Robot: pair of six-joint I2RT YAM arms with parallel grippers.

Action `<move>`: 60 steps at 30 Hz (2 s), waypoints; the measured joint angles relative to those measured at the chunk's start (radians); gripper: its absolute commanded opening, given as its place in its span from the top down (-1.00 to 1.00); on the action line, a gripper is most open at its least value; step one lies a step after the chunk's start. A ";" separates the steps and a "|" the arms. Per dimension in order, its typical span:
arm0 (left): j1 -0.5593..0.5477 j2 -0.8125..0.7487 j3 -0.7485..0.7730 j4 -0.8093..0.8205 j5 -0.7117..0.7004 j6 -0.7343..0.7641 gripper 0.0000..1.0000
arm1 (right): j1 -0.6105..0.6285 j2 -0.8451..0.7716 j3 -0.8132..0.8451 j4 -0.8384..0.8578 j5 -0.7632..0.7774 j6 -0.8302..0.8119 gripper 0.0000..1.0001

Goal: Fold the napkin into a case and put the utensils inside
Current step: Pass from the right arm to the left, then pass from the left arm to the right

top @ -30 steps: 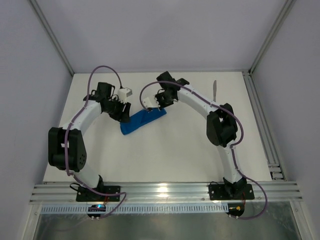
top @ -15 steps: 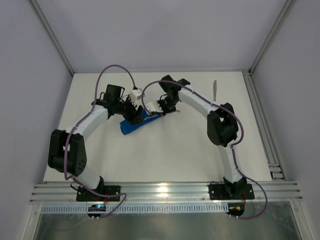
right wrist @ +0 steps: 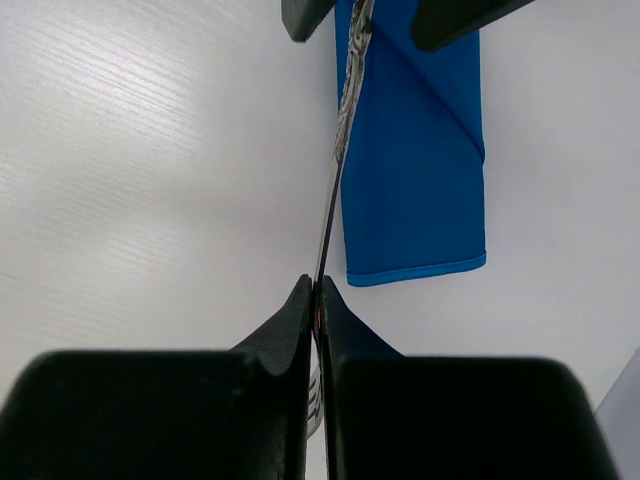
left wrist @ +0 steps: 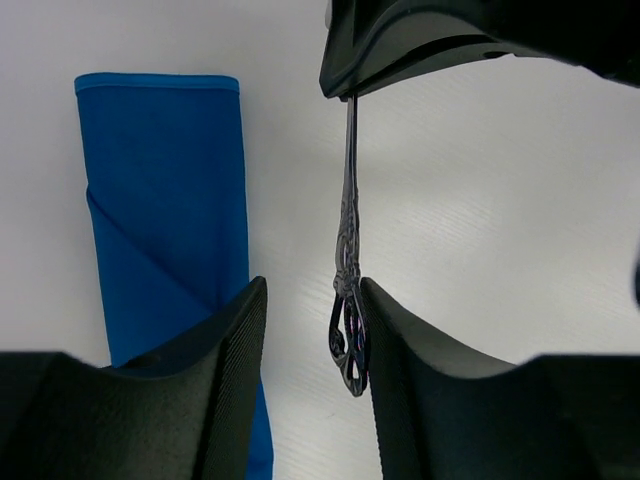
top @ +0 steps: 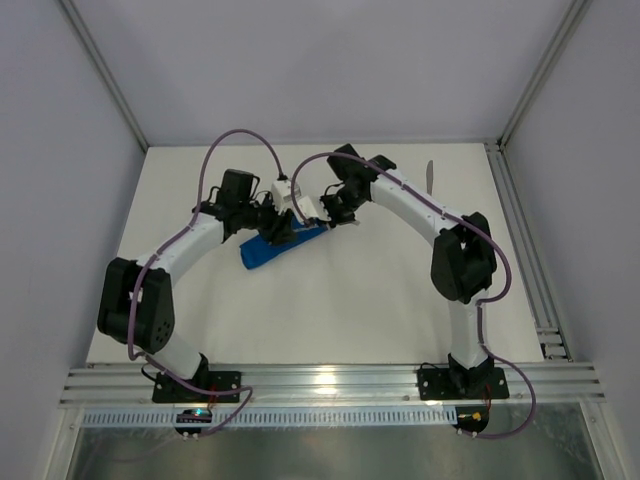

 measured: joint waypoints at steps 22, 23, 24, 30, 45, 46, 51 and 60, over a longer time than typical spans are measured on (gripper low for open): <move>-0.020 0.043 0.008 0.011 0.020 -0.178 1.00 | -0.002 -0.007 -0.077 0.060 0.041 0.048 0.01; -0.019 0.049 0.009 0.016 0.024 -0.188 1.00 | -0.002 -0.011 -0.093 0.080 0.046 0.066 -0.09; -0.016 0.056 0.010 0.020 0.027 -0.201 1.00 | -0.004 -0.018 -0.113 0.104 0.051 0.082 -0.10; 0.025 0.125 0.022 0.067 0.081 -0.306 1.00 | -0.041 -0.162 -0.306 0.407 0.072 0.312 -0.47; 0.098 0.168 -0.032 0.466 0.253 -0.757 1.00 | -0.255 -0.612 -0.998 1.369 0.240 1.814 -0.38; 0.098 0.168 -0.036 0.492 0.260 -0.784 1.00 | -0.285 -0.587 -1.063 1.440 0.232 1.900 -0.39; 0.097 0.167 -0.074 0.640 0.303 -0.935 1.00 | -0.348 -0.451 -1.142 1.609 0.201 2.093 -0.38; 0.097 0.168 -0.084 0.835 0.339 -1.131 1.00 | -0.336 -0.412 -1.102 1.914 0.137 2.173 -0.23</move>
